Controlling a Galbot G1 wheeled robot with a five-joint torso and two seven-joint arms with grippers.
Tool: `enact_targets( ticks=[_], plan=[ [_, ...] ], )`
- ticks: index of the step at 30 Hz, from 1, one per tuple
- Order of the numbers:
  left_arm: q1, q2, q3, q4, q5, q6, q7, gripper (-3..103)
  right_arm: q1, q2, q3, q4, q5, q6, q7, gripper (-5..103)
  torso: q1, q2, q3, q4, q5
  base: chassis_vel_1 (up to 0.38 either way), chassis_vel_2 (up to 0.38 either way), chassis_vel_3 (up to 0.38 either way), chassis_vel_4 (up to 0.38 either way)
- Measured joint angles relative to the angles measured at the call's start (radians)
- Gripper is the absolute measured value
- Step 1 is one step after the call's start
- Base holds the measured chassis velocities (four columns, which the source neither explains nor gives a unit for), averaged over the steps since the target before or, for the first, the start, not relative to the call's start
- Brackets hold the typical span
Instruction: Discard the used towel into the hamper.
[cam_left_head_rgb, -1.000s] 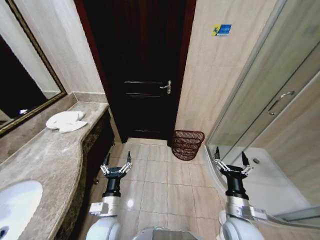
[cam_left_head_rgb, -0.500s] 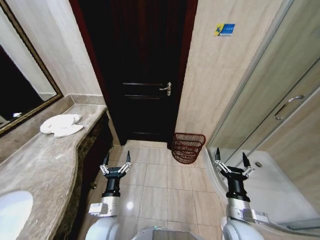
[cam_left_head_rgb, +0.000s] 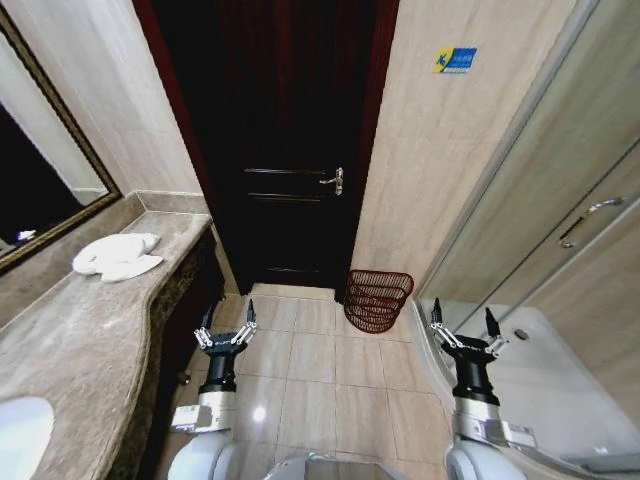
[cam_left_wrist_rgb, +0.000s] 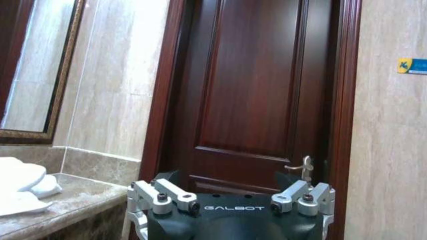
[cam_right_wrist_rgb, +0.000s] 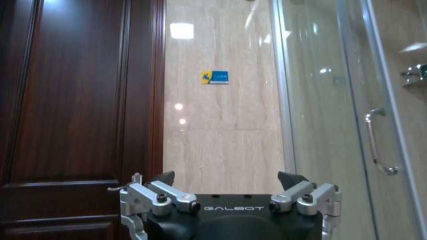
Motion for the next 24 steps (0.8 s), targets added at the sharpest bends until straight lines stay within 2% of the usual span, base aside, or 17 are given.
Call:
enact_targets(
  ticks=[18,19,24],
  plan=[
    [-0.001,0.0,0.006,0.009,-0.001,0.008,0.007,96,0.013,-0.007,0.003,-0.022,0.005,0.003,-0.002,100,0.0,0.0,0.0,0.0,0.0001,-0.077,0.07,0.07,-0.067],
    [-0.001,-0.001,0.006,0.009,-0.001,0.008,0.007,93,0.015,-0.007,0.003,-0.023,0.006,0.002,-0.002,100,0.0,0.0,0.0,0.0,0.0001,-0.086,0.089,0.077,-0.083],
    [-0.001,-0.003,0.006,0.007,0.002,0.013,0.0,96,0.016,-0.007,0.002,-0.024,0.006,0.001,-0.002,100,0.0,0.0,0.0,0.0,0.0002,-0.075,0.083,0.084,-0.081]
  ],
)
